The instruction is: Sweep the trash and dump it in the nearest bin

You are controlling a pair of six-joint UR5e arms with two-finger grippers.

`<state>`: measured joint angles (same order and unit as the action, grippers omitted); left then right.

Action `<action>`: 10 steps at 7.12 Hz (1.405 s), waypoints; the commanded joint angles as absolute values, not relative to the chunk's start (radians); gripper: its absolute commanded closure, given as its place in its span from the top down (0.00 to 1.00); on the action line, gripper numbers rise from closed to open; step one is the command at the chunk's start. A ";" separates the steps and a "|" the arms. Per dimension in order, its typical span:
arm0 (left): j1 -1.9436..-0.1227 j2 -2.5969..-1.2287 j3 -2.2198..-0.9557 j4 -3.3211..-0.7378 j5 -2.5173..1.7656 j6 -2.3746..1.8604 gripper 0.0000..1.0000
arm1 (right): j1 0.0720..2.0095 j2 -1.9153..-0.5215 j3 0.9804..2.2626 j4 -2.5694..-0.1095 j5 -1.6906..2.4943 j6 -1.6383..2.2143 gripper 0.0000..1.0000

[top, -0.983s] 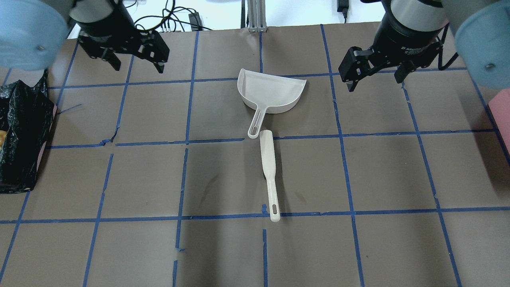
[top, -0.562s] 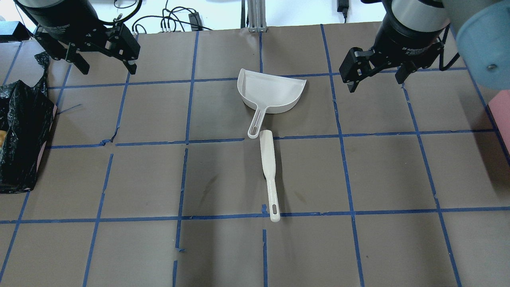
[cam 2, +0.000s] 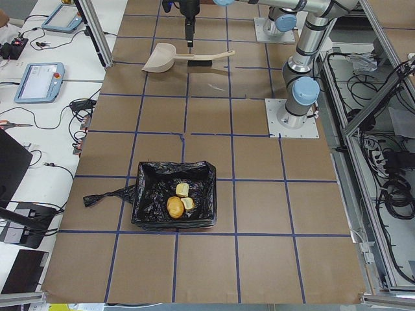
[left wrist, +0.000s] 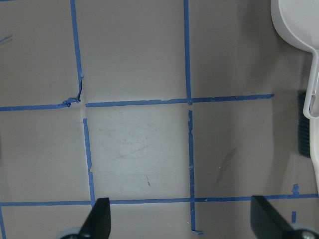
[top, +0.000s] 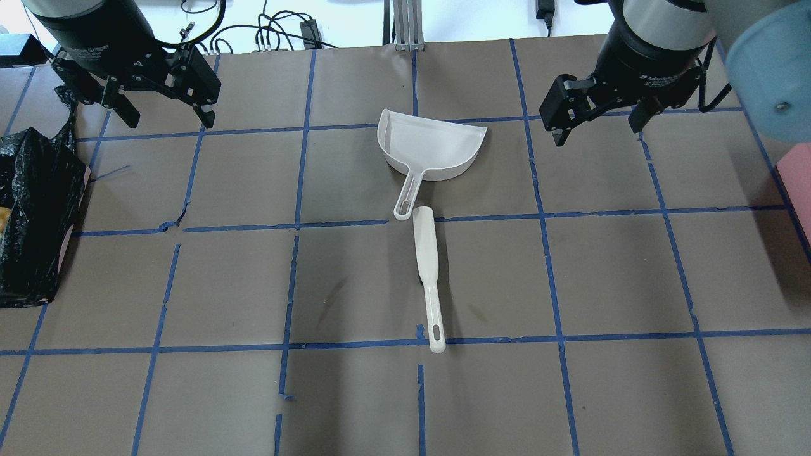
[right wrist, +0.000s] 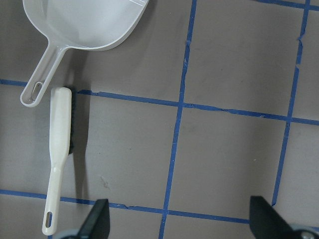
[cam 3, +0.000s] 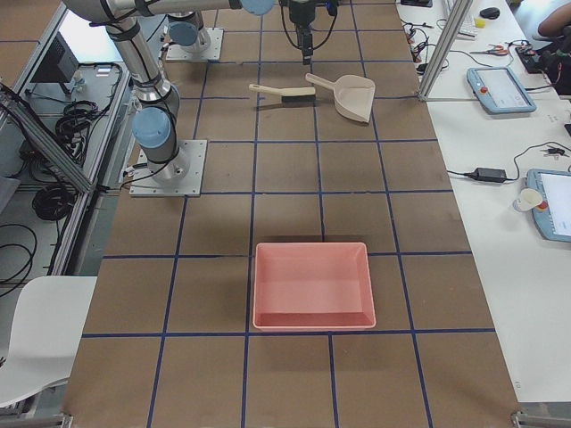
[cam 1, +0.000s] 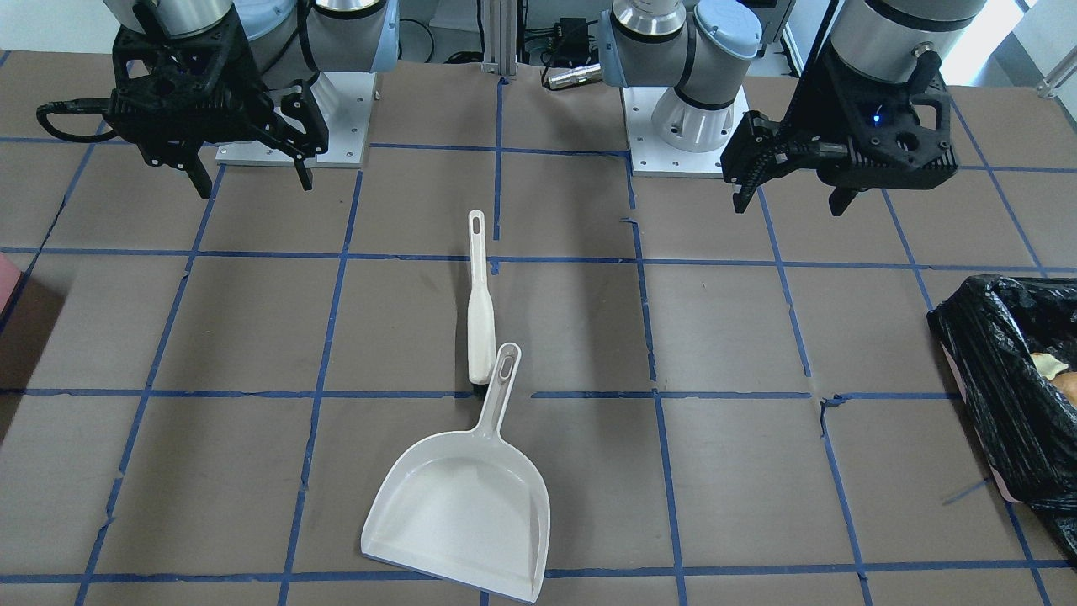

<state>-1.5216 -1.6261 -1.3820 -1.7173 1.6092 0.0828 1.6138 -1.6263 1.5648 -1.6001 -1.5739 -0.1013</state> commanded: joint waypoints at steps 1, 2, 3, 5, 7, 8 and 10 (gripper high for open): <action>-1.520 -1.634 -1.371 -1.715 1.611 0.083 1.00 | 1.614 -1.626 1.565 -1.603 -1.572 -0.100 1.00; -1.522 -1.635 -1.374 -1.715 1.609 0.083 1.00 | 1.615 -1.625 1.565 -1.601 -1.572 -0.100 1.00; -1.520 -1.635 -1.374 -1.713 1.609 0.083 1.00 | 1.615 -1.626 1.565 -1.601 -1.572 -0.100 1.00; -1.522 -1.641 -1.374 -1.707 1.605 0.081 1.00 | 1.615 -1.626 1.565 -1.601 -1.572 -0.100 1.00; -1.520 -1.640 -1.368 -1.704 1.606 0.081 1.00 | 1.615 -1.626 1.565 -1.600 -1.572 -0.097 1.00; -1.517 -1.638 -1.362 -1.704 1.606 0.081 1.00 | 1.615 -1.626 1.565 -1.600 -1.572 -0.100 1.00; -1.508 -1.637 -1.361 -1.704 1.600 0.083 1.00 | 1.615 -1.626 1.565 -1.600 -1.572 -0.100 1.00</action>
